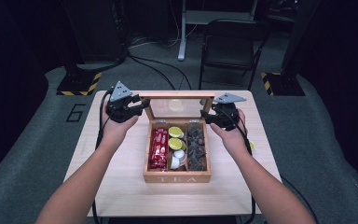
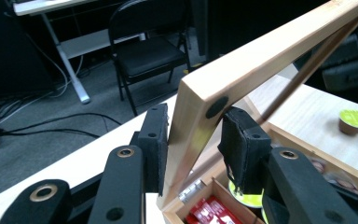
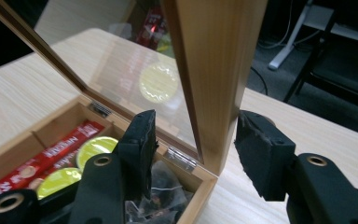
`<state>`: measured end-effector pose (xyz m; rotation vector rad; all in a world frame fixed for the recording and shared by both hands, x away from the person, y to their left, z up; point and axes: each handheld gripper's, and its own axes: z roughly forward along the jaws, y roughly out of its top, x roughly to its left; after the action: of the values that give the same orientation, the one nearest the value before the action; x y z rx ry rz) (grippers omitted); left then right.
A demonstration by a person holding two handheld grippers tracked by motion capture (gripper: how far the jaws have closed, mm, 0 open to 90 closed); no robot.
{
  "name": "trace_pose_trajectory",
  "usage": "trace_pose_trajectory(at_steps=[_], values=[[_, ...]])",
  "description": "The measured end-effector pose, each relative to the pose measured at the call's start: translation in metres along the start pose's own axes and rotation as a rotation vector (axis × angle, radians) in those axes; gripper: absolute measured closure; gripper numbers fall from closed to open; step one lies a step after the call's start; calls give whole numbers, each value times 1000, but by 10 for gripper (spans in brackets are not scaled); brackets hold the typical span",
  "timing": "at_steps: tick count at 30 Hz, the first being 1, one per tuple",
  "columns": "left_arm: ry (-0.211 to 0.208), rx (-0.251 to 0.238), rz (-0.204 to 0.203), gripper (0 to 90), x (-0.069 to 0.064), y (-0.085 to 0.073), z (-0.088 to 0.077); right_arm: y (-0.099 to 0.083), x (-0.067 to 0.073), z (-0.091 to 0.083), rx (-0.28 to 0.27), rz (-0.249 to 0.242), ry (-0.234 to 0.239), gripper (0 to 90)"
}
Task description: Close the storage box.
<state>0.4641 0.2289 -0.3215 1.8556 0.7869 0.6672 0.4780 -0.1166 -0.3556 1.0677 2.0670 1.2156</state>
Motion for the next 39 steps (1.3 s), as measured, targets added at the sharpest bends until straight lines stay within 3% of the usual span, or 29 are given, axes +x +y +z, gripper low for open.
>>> trace_pose_trajectory(at_steps=[5, 7, 11, 13, 16, 21, 23, 26, 39], values=[[-35, 20, 0, 602, -8, -6, -9, 1, 3, -14, -14, -12, 32, 483], [-35, 23, 31, 600, -12, -9, -12, 0, 5, -20, -17, -27, 44, 489], [-57, 41, 37, 581, -20, -19, -16, -1, 10, -31, -16, -58, 60, 503], [-54, 47, 67, 568, -25, -25, -19, -3, 14, -35, -8, -54, 64, 511], [-53, 53, 96, 560, -30, -30, -22, -6, 18, -40, 10, -93, 62, 512], [-71, 64, 107, 519, -38, -38, -26, -18, 24, -50, 5, -101, 76, 516], [-65, 64, 95, 507, -41, -41, -28, -23, 26, -53, -3, -93, 80, 518], [-85, 59, 40, 490, -40, -46, -31, -28, 26, -56, -19, -76, 91, 526], [-108, 62, -6, 491, -56, -79, -43, -60, 40, -62, -3, -116, 77, 515]])
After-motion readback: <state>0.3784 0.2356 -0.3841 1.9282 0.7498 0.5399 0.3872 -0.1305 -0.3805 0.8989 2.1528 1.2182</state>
